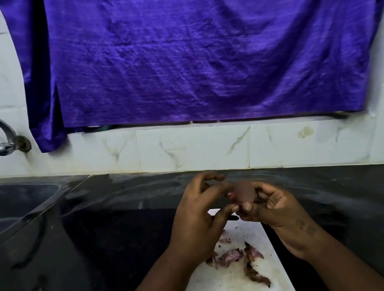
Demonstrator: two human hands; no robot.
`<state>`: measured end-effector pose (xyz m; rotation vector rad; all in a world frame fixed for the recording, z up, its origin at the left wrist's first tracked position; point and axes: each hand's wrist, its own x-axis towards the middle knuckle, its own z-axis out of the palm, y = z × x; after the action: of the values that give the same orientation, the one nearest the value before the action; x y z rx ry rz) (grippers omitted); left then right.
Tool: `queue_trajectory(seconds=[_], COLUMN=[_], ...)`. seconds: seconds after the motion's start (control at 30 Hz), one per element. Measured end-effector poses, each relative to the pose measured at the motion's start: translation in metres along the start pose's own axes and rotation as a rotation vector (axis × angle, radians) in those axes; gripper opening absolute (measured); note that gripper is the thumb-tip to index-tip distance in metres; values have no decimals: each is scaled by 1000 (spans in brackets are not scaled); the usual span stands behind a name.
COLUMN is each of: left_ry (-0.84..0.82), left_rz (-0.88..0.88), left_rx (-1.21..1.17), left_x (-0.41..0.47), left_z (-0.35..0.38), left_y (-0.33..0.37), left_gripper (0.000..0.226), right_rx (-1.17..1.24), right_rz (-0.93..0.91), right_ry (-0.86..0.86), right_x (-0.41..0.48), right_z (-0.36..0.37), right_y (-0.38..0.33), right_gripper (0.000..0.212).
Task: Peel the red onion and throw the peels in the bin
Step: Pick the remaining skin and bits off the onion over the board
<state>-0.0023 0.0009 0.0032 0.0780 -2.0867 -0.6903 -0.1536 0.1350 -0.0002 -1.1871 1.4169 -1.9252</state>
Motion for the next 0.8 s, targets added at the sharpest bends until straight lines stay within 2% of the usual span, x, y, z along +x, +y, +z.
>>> queue_trajectory(seconds=[0.1,0.23,0.37,0.7,0.8], left_ry=[14,34,-34,-163,-188], left_rz=[24,2,-35,-133,-167], left_rx=[21,-36,-91,227,262], left_x=[-1,-1,0,-1,-3], left_z=[1,1,-2,2,3], left_y=[-1,0,11,-3,-4], left_gripper=[19,11,11,4,12], right_rx=[-2,19,104,272,297], right_rz=[12,14,24,87,114], right_ry=[7,41,78,109,81], right_x=[0,-1,-1,0,-1], right_z=[1,3,3,0,-1], right_y=[0,-5,-9,-12,-11], right_gripper=[52,71,76,80,80])
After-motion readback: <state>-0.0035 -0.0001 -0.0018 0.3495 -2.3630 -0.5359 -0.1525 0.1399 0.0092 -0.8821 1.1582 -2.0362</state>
